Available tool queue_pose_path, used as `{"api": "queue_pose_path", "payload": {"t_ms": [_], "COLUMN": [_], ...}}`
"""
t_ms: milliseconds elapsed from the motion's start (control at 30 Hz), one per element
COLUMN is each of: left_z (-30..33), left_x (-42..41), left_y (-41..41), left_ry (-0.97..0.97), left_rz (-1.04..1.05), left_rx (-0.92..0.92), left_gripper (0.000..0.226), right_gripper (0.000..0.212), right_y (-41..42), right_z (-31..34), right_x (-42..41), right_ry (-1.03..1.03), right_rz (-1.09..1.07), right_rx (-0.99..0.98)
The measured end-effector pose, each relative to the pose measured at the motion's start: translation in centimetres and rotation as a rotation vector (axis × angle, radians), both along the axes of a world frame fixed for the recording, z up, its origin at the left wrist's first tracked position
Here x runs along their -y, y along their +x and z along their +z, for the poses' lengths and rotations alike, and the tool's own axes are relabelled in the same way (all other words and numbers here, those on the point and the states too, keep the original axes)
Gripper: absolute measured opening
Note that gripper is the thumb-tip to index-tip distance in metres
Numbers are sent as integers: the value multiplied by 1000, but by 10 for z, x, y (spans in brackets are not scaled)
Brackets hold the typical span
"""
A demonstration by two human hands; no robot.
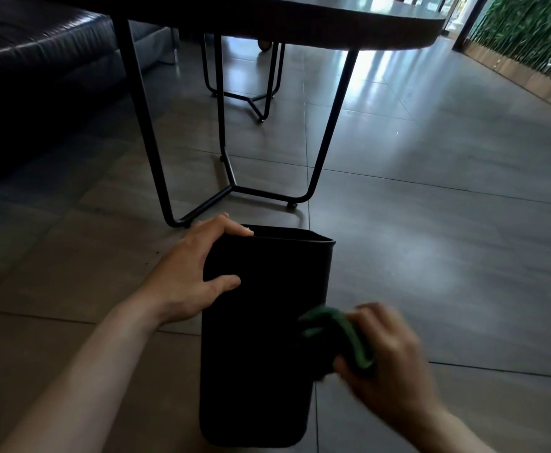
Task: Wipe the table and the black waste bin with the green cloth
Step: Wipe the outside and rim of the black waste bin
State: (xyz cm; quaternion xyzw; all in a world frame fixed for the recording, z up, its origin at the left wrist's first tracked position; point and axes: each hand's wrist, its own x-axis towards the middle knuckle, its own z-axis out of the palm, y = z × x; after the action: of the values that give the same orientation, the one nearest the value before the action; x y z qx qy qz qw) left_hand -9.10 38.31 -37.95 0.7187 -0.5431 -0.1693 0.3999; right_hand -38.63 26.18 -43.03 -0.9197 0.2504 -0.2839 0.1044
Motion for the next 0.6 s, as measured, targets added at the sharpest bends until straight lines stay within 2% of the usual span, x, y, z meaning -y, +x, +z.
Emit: {"api": "queue_pose_path", "payload": {"t_ms": [100,167,267,367,400,600], "left_z": [4,6,8,8,8,1], "left_x": [-7,-10,-16,-19,-20,-26], "left_y": [4,5,7,8,8,18], "left_ry": [-5,-14,-2,3,0,-21], "left_rz": [-72,-95,-105,-85,-69,63], "left_rx": [-50,-78,-102,-97,-82,62], "left_gripper": [63,62,60,60,60,66], "right_gripper": [37,44,48,86,88,52], "right_y": [-12,-13,6,31,40,64], "right_z": [34,50,58,52,50,54], "right_x": [46,71,88,88,86,87], "right_ry": [344,426,387,214,150,94], "right_rz": [-399,-476,-286,-45,-3,87], "right_rx": [15,-61,-174,-421,-470,-499]}}
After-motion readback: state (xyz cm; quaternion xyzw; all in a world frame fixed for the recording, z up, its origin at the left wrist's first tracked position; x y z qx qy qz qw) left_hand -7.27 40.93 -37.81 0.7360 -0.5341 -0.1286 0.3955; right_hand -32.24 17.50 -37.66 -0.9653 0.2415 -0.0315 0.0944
